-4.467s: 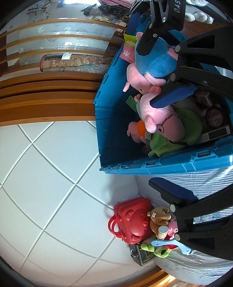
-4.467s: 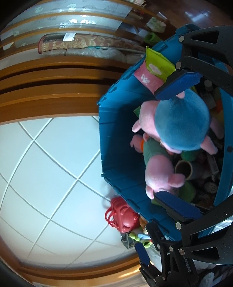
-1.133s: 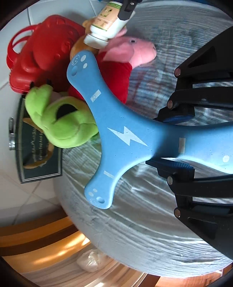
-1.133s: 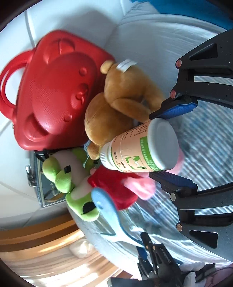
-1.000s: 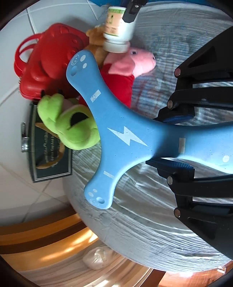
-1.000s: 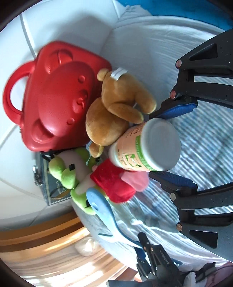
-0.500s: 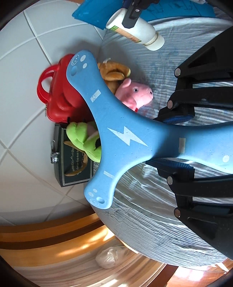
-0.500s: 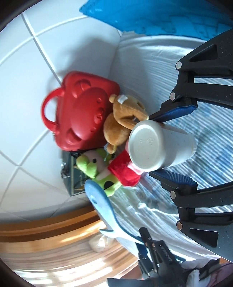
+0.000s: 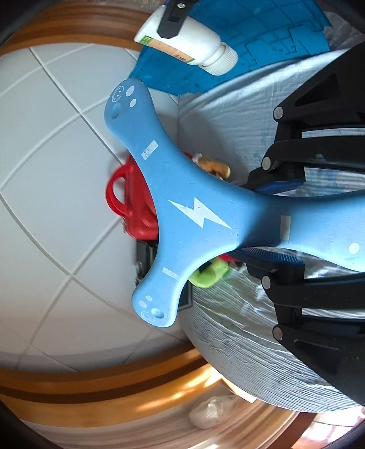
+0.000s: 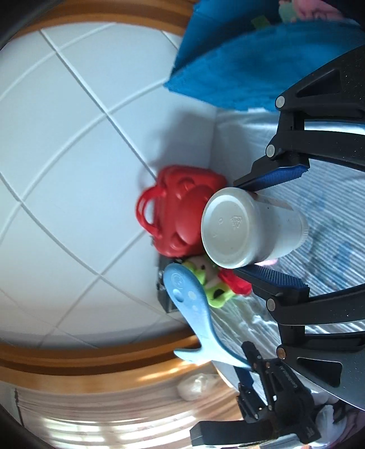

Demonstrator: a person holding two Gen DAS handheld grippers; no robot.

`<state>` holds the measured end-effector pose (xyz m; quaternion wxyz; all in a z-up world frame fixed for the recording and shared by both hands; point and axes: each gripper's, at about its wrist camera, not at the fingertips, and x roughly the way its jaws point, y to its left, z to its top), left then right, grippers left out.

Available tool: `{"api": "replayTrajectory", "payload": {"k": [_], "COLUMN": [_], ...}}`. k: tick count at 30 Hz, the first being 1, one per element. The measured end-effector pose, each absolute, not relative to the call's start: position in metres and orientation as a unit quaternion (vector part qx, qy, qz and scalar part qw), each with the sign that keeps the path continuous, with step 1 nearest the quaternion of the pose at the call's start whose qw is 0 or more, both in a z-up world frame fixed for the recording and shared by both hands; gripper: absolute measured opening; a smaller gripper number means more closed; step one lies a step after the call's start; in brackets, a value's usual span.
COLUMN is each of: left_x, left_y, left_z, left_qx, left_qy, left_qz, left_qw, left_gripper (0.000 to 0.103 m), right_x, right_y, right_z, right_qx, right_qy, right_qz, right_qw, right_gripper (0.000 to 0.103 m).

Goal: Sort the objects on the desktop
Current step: 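Carry the blue toy and white bottle into the blue crate and release both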

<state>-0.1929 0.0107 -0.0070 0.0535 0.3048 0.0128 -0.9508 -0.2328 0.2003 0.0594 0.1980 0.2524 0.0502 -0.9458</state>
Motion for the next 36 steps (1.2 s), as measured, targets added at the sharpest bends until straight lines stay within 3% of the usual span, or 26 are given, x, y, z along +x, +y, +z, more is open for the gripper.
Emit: {"api": "replayTrajectory", "payload": {"k": [16, 28, 36], "left_x": [-0.183, -0.192, -0.206], "left_y": [0.235, 0.404, 0.457], "left_z": [0.075, 0.084, 0.062], "left_qx": [0.231, 0.247, 0.293], "left_qy": [-0.031, -0.053, -0.066], "left_qz": [-0.969, -0.955, -0.942], "left_qw": [-0.087, -0.155, -0.152], "left_gripper": [0.034, 0.034, 0.034], "right_x": [-0.169, -0.161, -0.171], "right_y": [0.398, 0.545, 0.589], "right_z": [0.150, 0.136, 0.113], "right_qx": [0.173, 0.197, 0.222], "right_qy": [0.025, 0.008, -0.004], "right_qz": [-0.983, -0.980, -0.975], "right_qw": [0.051, 0.002, 0.025], "right_gripper": [0.052, 0.052, 0.052]}}
